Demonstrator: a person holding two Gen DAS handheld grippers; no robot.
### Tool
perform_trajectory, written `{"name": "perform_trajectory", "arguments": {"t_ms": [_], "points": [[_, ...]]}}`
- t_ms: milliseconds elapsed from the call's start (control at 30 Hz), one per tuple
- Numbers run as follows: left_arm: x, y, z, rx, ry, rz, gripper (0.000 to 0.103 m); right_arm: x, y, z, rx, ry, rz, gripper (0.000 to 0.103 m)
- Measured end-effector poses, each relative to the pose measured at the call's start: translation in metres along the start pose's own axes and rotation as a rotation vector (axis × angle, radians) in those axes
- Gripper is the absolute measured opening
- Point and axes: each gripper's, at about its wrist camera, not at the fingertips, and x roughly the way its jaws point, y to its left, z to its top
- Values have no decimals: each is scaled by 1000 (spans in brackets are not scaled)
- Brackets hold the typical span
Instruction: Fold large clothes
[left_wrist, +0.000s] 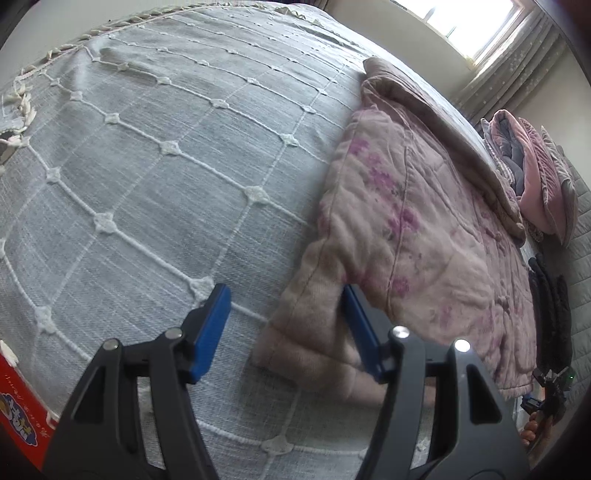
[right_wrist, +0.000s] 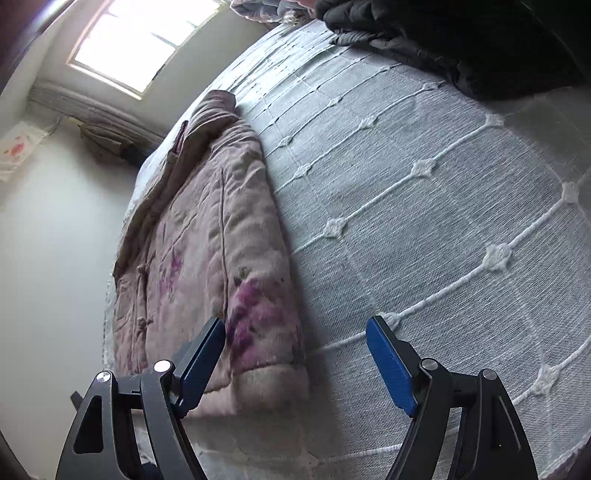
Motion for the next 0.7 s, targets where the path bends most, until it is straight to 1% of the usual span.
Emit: {"name": "perform_trajectory", "arguments": {"t_ms": [67, 133, 167, 200, 233, 300, 367, 400, 433, 467, 533, 600, 700], "points": [[-1, -4, -3, -13, 13, -35, 64, 4, 5, -3, -11, 17, 10, 75], [-1, -11, -5, -13, 30, -69, 64, 9, 12, -5, -16, 31, 52, 62], [-1, -16, -5, 5, 24, -43, 64, 12, 15, -6, -13, 45, 87, 61], [0, -19, -4, 28, 16, -20, 64, 17, 18, -7, -10, 59, 100, 61], [2, -21, -3, 47, 13, -7, 63, 21, 22, -8, -15, 58, 85, 61], [5, -17, 0, 33, 14, -18, 62, 24, 22, -9, -5, 55, 84, 61], [5, -10, 5, 7, 1, -36, 54, 24, 21, -9, 19, 40, 105, 58], [6, -8, 8, 3, 2, -47, 44, 23, 20, -9, 21, 33, 106, 57], [7, -9, 10, 2, 8, -63, 38, 21, 19, -9, 20, 28, 110, 56], [7, -10, 10, 3, 11, -65, 37, 20, 20, -9, 16, 23, 109, 55], [8, -18, 8, 29, 5, -45, 30, 21, 20, -8, 13, 19, 103, 54], [7, -24, 6, 42, -5, -41, 28, 25, 20, -7, 20, 19, 112, 51], [8, -23, 8, 33, -7, -54, 28, 30, 22, -5, 20, 16, 111, 47]]}}
